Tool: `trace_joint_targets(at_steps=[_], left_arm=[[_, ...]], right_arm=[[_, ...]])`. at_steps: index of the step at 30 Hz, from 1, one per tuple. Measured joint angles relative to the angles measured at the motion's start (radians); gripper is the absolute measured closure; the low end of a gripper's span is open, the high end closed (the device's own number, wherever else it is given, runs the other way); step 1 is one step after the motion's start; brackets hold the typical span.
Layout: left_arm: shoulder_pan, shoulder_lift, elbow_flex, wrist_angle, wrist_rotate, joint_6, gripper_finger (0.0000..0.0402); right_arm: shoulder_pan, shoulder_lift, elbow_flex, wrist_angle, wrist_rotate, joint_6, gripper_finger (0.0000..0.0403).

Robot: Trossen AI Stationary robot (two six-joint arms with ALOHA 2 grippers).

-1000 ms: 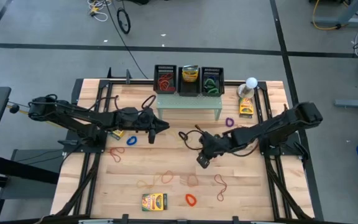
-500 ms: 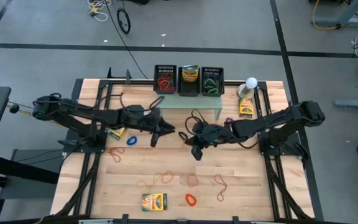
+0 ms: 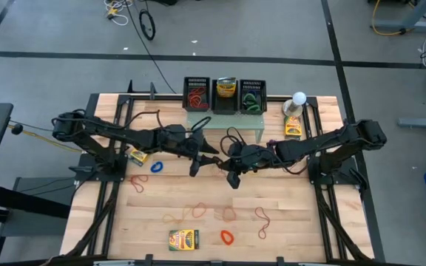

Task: Pick & Place Office Desk Supplies
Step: Put the red rubber band into the left black bin on the shelf

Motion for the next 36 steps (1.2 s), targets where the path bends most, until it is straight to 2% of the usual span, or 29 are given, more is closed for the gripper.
trace_joint_targets(at_steps=[9,21,29,36], left_arm=[[0.001,0.000,0.000,-0.002,0.019,0.056,0.0272],[0.024,-0.013,-0.001,-0.017,0.060,0.171,0.0275],[0.036,-0.030,-0.001,-0.113,0.118,0.214,0.0276],[0.018,-0.030,-0.001,-0.087,0.052,0.236,0.0276]], right_arm=[[0.000,0.000,0.000,0.022,0.002,-0.032,0.0403],[0.000,0.000,0.000,0.048,0.014,-0.056,0.0403],[0.000,0.000,0.000,0.053,0.014,-0.044,0.0403],[0.000,0.000,0.000,0.062,0.014,-0.045,0.0403]])
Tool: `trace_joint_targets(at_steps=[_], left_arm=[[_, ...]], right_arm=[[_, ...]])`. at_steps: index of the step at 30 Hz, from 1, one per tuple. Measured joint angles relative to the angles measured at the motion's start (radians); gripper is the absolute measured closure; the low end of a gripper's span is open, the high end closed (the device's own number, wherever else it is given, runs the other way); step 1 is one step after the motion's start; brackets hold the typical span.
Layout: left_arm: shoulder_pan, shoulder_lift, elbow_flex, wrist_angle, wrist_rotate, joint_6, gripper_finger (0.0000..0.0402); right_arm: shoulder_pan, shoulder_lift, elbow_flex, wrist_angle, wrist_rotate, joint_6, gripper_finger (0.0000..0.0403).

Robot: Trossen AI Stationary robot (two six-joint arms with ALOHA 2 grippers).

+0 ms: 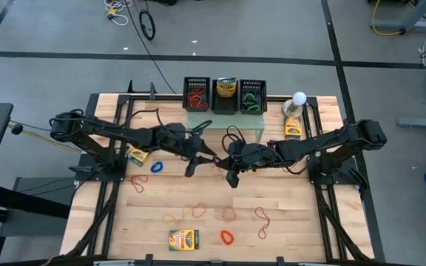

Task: Pick & Place Office Desk Supplies
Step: Put the red rubber band into the left black bin on the shelf

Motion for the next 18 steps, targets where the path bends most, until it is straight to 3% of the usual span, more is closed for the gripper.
trace_joint_targets(at_steps=[5,11,14,18], left_arm=[[0.000,0.000,0.000,0.004,-0.039,-0.002,0.0297],[0.001,-0.001,0.000,0.021,-0.044,-0.004,0.0387],[0.012,-0.016,0.000,0.006,-0.054,-0.015,0.0395],[0.044,-0.083,0.000,-0.079,-0.138,-0.043,0.0397]], right_arm=[[0.000,0.000,0.000,0.010,0.000,-0.004,0.0403],[0.000,0.000,0.000,0.013,0.000,-0.016,0.0403],[0.000,0.000,0.000,0.013,0.014,-0.019,0.0393],[-0.001,0.000,0.000,0.012,0.031,-0.016,0.0351]])
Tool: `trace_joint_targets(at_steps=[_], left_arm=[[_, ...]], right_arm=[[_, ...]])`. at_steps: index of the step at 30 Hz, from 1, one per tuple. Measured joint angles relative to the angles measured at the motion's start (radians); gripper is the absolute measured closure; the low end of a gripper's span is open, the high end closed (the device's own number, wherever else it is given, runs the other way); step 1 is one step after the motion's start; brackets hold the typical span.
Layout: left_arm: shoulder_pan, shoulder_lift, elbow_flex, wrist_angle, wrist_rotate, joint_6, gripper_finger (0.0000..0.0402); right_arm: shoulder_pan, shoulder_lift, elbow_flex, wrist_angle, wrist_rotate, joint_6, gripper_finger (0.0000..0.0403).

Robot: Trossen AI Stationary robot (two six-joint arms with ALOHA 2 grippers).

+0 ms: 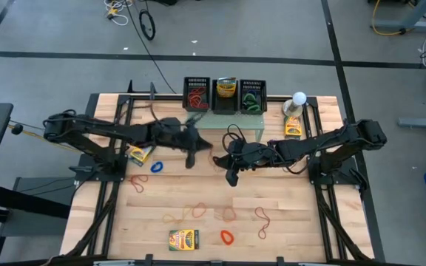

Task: Pick & Place Office Desk Supplies
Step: Put the red rubber band into the left black bin on the shelf

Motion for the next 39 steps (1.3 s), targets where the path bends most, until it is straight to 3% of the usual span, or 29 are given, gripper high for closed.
trace_joint_targets(at_steps=[5,10,16,21,26,32,39], left_arm=[[0.064,-0.129,0.049,-0.178,-0.097,-0.052,0.0398],[0.151,-0.155,0.253,-0.394,-0.134,-0.061,0.0398],[0.314,-0.076,0.486,-0.538,-0.138,-0.043,0.0398],[0.426,-0.011,0.560,-0.546,-0.103,0.029,0.0398],[0.490,0.048,0.554,-0.582,-0.047,0.046,0.0398],[0.510,0.094,0.554,-0.615,-0.056,0.068,0.0398],[0.509,0.086,0.554,-0.639,-0.148,0.073,0.0398]], right_arm=[[0.001,0.000,0.000,-0.001,-0.001,0.013,0.0288],[-0.011,0.000,0.000,0.000,0.000,0.004,0.0265],[-0.017,0.000,0.000,0.014,0.001,-0.034,0.0324],[-0.017,0.000,0.000,0.020,0.000,-0.048,0.0394],[-0.017,0.000,0.000,0.022,-0.003,-0.048,0.0383],[-0.017,0.000,0.000,0.022,-0.004,-0.058,0.0398],[-0.017,0.000,0.000,0.022,-0.007,-0.063,0.0393]])
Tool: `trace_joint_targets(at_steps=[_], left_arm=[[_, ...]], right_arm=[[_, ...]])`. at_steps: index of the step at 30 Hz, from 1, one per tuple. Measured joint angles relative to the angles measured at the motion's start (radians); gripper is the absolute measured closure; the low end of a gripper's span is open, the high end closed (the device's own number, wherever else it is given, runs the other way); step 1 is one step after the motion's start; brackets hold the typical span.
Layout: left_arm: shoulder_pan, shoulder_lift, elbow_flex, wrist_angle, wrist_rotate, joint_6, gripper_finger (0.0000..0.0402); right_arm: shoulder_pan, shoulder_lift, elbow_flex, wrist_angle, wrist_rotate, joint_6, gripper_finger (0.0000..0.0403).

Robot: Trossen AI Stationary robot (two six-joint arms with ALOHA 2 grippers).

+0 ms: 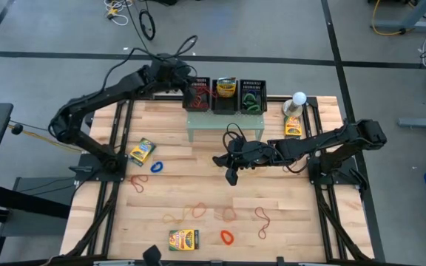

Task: Pick & Place Office Desk Supplies
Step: Put the red rubber band into the left black bin on the shelf

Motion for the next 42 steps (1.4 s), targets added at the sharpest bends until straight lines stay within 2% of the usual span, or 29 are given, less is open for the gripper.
trace_joint_targets(at_steps=[15,31,39,42], left_arm=[[-0.001,-0.041,0.000,-0.008,-0.077,-0.059,0.0398],[-0.001,-0.040,0.000,-0.043,-0.226,-0.119,0.0398],[0.010,-0.040,0.000,-0.066,-0.265,-0.174,0.0398],[0.036,-0.039,0.000,-0.087,-0.240,-0.210,0.0398]], right_arm=[[0.000,0.000,0.000,-0.001,-0.001,-0.004,0.0400],[0.001,0.000,0.000,-0.001,-0.001,-0.004,0.0397],[0.000,0.000,0.000,-0.001,-0.001,-0.004,0.0397],[0.000,0.000,0.000,-0.001,-0.001,-0.004,0.0397]])
